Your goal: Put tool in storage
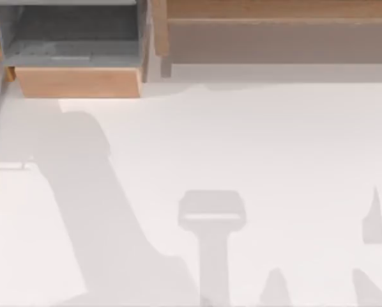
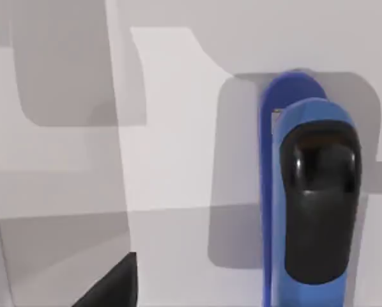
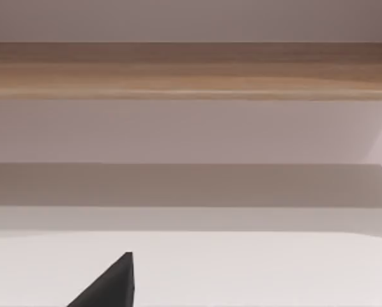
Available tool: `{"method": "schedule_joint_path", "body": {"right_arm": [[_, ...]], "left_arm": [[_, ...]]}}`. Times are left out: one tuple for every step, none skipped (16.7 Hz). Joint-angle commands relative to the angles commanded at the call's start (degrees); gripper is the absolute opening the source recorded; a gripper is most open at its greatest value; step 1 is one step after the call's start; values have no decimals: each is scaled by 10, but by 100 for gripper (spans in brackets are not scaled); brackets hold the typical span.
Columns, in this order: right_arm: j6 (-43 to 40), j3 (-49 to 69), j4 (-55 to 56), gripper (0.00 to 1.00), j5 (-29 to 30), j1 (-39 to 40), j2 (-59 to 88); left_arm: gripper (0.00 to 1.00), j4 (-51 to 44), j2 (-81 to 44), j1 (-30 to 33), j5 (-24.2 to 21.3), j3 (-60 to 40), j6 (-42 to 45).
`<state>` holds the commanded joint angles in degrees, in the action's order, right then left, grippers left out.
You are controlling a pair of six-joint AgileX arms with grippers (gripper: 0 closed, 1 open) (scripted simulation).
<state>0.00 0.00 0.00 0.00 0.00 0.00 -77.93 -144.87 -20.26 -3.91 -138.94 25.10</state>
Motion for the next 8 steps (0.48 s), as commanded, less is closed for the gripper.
{"method": "schedule_joint_path", "body": {"right_arm": [[0,0,0,100,0,0,0],[0,0,0,100,0,0,0],[0,0,0,100,0,0,0],[0,0,0,100,0,0,0],[0,0,0,100,0,0,0],[0,0,0,100,0,0,0],[0,0,0,100,0,0,0],[0,0,0,100,0,0,0]], "left_arm": [[100,20,25,-4,-10,17,18],[100,43,50,-10,-20,36,37],[100,71,76,-18,-30,56,60],[100,104,101,-28,-39,79,85],[100,140,126,-40,-48,104,112],[100,179,151,-54,-57,131,141],[100,222,174,-70,-65,161,171],[100,267,196,-86,-73,192,203]]}}
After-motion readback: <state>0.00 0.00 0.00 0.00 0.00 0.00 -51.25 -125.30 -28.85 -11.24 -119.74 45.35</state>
